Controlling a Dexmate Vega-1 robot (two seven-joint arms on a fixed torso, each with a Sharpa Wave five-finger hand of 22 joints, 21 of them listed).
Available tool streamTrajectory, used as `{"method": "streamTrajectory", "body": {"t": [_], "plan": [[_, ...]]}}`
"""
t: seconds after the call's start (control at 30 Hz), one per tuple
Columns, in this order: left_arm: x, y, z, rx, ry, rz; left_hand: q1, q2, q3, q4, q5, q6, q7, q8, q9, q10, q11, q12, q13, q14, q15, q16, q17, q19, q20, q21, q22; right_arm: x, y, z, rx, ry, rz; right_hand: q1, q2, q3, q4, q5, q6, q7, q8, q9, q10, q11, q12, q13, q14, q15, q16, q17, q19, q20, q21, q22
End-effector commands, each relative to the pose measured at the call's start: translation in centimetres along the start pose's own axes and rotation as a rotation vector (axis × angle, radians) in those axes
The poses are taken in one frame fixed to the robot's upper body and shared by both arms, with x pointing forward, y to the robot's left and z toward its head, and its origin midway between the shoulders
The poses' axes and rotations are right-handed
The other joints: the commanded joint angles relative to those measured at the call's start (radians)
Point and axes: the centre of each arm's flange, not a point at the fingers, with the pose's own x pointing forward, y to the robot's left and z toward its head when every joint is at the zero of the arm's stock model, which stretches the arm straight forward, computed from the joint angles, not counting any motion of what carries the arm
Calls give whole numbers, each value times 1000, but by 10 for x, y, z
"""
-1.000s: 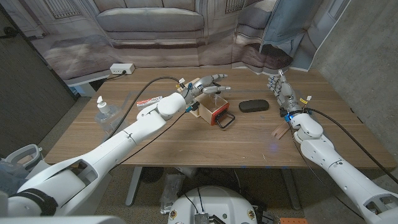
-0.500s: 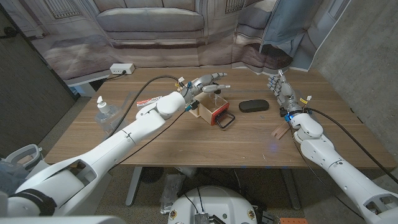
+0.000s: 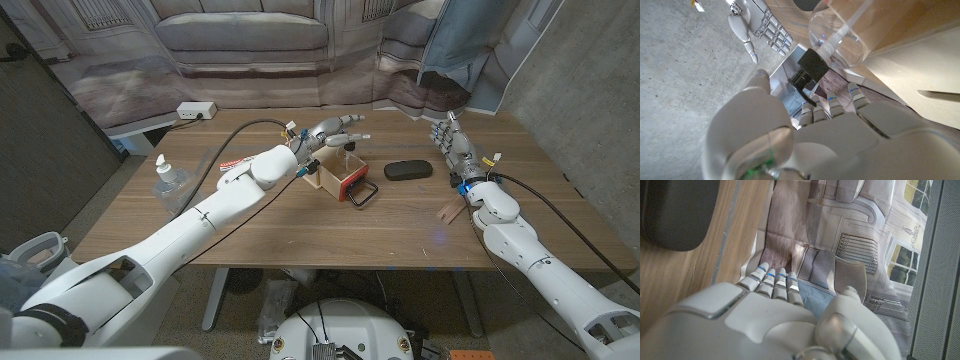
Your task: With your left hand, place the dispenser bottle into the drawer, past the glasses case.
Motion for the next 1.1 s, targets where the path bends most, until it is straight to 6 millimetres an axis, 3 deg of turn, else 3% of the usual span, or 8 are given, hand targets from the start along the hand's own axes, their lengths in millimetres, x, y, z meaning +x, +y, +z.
{"method": "streamTrajectory", "body": {"t": [0.03, 0.37, 0.6, 1.1], "plan": [[-2, 4, 6, 16, -2, 4, -10, -1, 0, 1, 10, 8, 1, 5, 3, 7, 1, 10, 0, 1, -4, 11, 0, 1, -2, -7, 3, 1, 0, 2, 3, -5, -2, -6, 4, -5, -3, -4, 3, -4, 4, 5, 10, -1, -2, 2, 6, 2, -1, 2, 2, 0, -3, 4], [-8, 11, 15, 43, -8, 28, -16, 0, -3, 4, 11, 10, -2, 6, 2, 9, -3, 12, -3, 6, -7, 13, -1, 2, -1, -10, 4, 1, 0, 7, -2, -17, 2, -6, 5, -6, -4, -5, 4, -4, 4, 5, 10, 0, -2, 2, 7, 3, -1, 2, 2, -1, -3, 4], [-12, 19, 26, 76, -13, 52, -25, 0, -8, 7, 12, 21, -7, 11, 1, 25, -21, 19, -8, 12, -12, 16, -2, 4, -1, -15, 4, 0, 0, 8, 5, -22, -1, -6, 5, -6, -4, -5, 4, -4, 4, 5, 10, 0, -2, 2, 6, 2, -1, 2, 2, -1, -3, 4], [-15, 34, 43, 133, -18, 72, -38, -2, -15, 13, 14, 28, -19, 13, -1, 31, -16, 22, -13, 19, -17, 18, -3, 8, -1, -20, 4, -2, -1, 7, 15, -22, -7, -6, 6, -7, -4, -5, 3, -4, 4, 5, 11, 3, -2, 2, 8, 1, -1, 2, 2, -1, -3, 4]]}}
